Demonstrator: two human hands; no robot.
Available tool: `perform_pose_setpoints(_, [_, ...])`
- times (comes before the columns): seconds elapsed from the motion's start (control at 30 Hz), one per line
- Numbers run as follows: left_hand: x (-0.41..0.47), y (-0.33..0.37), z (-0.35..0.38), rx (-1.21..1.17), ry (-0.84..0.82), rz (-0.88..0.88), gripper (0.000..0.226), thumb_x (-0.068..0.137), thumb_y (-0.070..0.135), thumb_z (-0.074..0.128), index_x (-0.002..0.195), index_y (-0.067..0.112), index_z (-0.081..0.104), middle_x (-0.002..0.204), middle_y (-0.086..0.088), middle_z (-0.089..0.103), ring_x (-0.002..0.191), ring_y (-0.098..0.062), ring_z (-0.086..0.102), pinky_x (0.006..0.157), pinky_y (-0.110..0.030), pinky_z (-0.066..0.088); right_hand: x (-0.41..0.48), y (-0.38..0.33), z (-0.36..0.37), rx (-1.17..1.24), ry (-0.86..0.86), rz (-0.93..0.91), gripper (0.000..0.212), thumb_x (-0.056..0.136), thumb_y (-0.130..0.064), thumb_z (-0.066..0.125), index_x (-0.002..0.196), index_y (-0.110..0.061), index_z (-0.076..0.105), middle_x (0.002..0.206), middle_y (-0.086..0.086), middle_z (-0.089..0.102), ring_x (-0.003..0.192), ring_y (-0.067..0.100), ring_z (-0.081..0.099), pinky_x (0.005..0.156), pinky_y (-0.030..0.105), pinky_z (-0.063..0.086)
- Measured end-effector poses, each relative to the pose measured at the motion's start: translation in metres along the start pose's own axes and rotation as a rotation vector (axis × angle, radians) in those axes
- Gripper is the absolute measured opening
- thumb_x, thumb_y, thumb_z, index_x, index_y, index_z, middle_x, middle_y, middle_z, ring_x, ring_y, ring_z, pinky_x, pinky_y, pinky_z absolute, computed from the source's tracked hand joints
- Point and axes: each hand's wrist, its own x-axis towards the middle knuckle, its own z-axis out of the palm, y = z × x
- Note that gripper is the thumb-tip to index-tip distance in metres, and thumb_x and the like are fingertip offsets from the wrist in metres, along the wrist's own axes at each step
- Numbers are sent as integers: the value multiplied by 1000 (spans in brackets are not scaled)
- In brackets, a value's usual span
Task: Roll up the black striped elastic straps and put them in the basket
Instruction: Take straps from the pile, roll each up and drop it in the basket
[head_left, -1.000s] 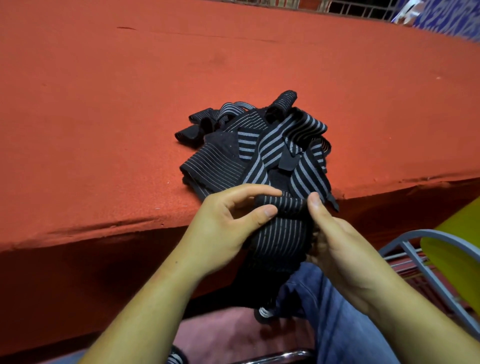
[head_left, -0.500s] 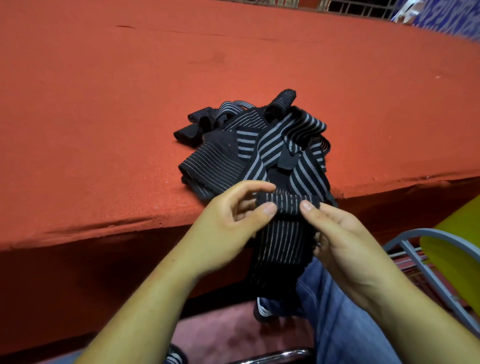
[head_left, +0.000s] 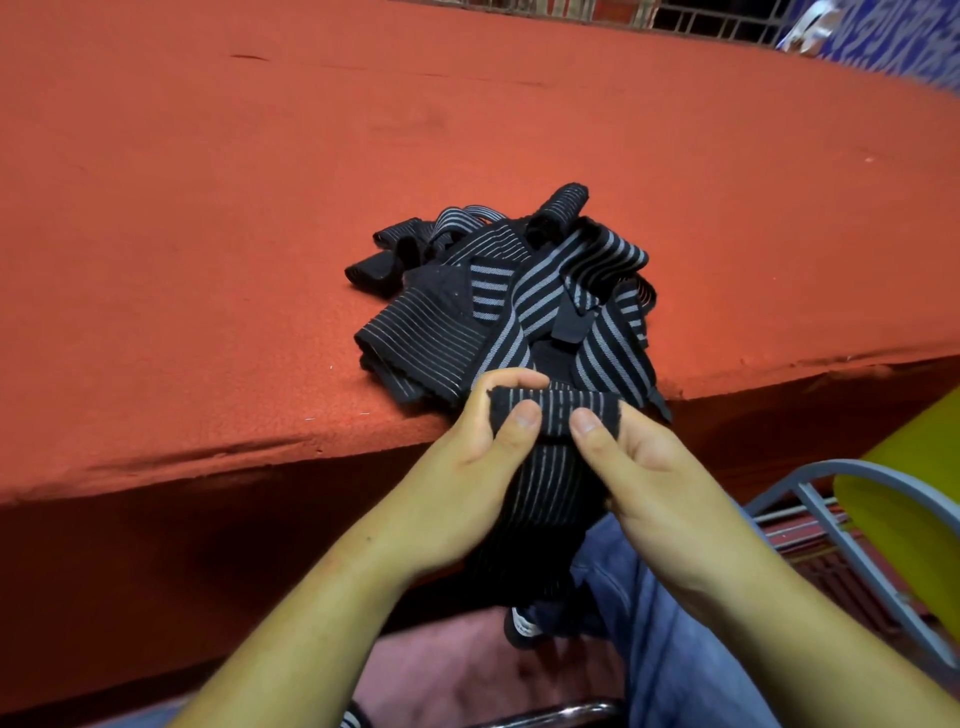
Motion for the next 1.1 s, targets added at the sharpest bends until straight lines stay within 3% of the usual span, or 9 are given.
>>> perform_pose_setpoints(0.1, [1, 2, -2, 21, -7, 27, 35, 102, 54, 50, 134, 40, 52, 133, 14, 66, 126, -2, 60, 112, -37, 43, 0, -1, -2, 15, 6, -41, 29, 108, -19, 47, 128, -12, 67, 123, 4, 77, 121, 18, 71, 103, 32, 56])
perform_pose_setpoints(0.2, [3, 5, -9, 54, 50, 91, 25, 101, 35, 63, 125, 29, 63, 120, 7, 72, 114, -10, 67, 102, -32, 51, 0, -1, -5, 36, 20, -42, 28, 109, -15, 46, 126, -8, 67, 121, 5, 78, 118, 17, 72, 98, 25, 56])
perform_pose_setpoints(0.3, [5, 3, -14, 61, 69, 115, 21, 97, 29, 69, 117, 26, 70, 111, -7, 74, 106, -32, 68, 99, -52, 52, 1, 1, -7, 40, 32, -30, 29, 109, -15, 46, 126, -7, 67, 122, 6, 77, 119, 19, 71, 102, 28, 56])
perform_pose_setpoints(0.4, [6, 1, -14, 69, 98, 123, 21, 95, 31, 69, 115, 25, 71, 108, -11, 74, 103, -37, 68, 95, -56, 52, 2, 3, -7, 79, 19, 33, 31, 107, -22, 47, 127, -10, 67, 123, 7, 77, 121, 21, 71, 104, 34, 57])
perform_pose_setpoints(0.67, [5, 3, -13, 84, 132, 164, 18, 97, 21, 72, 114, 24, 73, 105, -4, 75, 99, -30, 69, 94, -49, 54, 1, 4, -12, 186, -9, 285, 53, 94, -48, 54, 124, -9, 73, 120, 10, 78, 117, 25, 73, 106, 44, 51])
perform_pose_setpoints(0.8, [4, 5, -15, 122, 166, 219, 26, 93, 14, 75, 117, 26, 73, 110, 13, 75, 107, -7, 69, 96, -21, 50, -1, 1, -12, 213, -28, 343, 58, 91, -56, 50, 119, -13, 76, 119, 8, 79, 115, 20, 74, 104, 40, 51])
perform_pose_setpoints(0.93, [5, 4, -13, 53, 149, 192, 32, 90, 6, 76, 116, 26, 76, 110, 5, 74, 101, -4, 69, 94, -21, 51, -1, -2, -11, 224, -40, 331, 63, 91, -61, 46, 124, -16, 74, 122, 5, 78, 117, 18, 73, 106, 42, 49])
perform_pose_setpoints(1.03, [5, 6, -11, 31, 130, 181, 35, 89, -2, 75, 112, 24, 77, 107, 7, 69, 90, 4, 65, 83, -13, 49, 1, -3, -11, 223, -36, 301, 61, 92, -59, 47, 122, -15, 76, 121, 6, 78, 117, 18, 73, 105, 41, 50])
perform_pose_setpoints(1.1, [4, 7, -12, 38, 117, 180, 39, 89, -4, 73, 114, 26, 76, 113, 7, 70, 98, -1, 66, 87, -15, 50, 1, -3, -12, 228, -17, 267, 56, 93, -52, 51, 122, -11, 76, 119, 10, 78, 114, 21, 74, 97, 38, 52])
